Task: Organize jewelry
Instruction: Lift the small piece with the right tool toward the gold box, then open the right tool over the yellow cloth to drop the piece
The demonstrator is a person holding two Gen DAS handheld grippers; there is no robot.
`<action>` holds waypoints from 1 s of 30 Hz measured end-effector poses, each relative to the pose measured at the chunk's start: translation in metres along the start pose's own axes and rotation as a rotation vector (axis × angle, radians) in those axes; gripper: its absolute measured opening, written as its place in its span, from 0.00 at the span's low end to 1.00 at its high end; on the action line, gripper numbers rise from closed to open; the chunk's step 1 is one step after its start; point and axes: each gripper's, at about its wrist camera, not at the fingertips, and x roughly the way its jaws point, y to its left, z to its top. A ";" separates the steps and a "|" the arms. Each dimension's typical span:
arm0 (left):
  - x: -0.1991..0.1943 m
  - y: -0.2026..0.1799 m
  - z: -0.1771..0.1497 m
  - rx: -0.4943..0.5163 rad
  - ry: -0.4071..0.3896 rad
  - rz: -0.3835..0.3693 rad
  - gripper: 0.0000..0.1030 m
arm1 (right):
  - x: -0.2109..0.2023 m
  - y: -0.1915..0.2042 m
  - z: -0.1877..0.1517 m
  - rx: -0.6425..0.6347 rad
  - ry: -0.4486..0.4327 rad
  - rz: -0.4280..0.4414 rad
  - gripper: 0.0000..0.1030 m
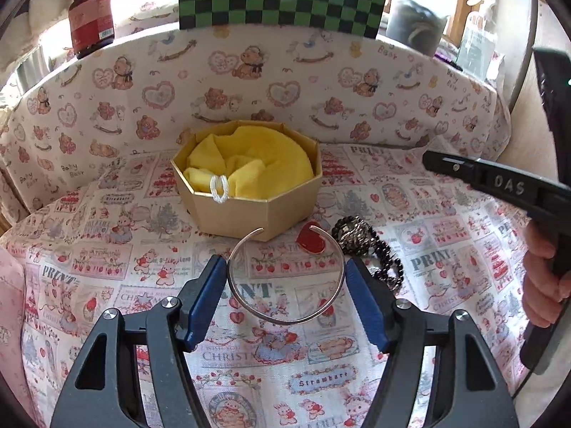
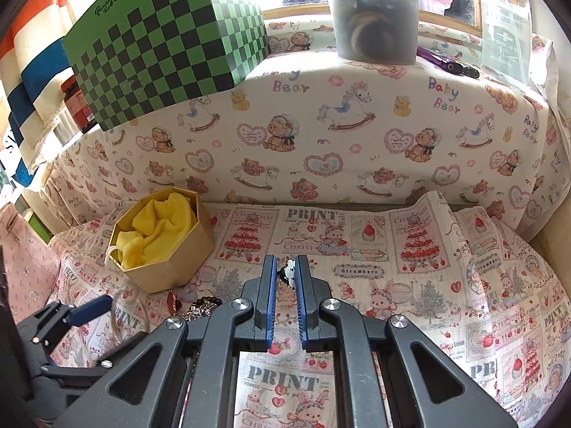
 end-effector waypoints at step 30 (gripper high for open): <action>-0.024 0.069 0.054 -0.217 -0.380 -0.205 0.84 | -0.013 -0.007 0.000 0.095 -0.179 0.202 0.11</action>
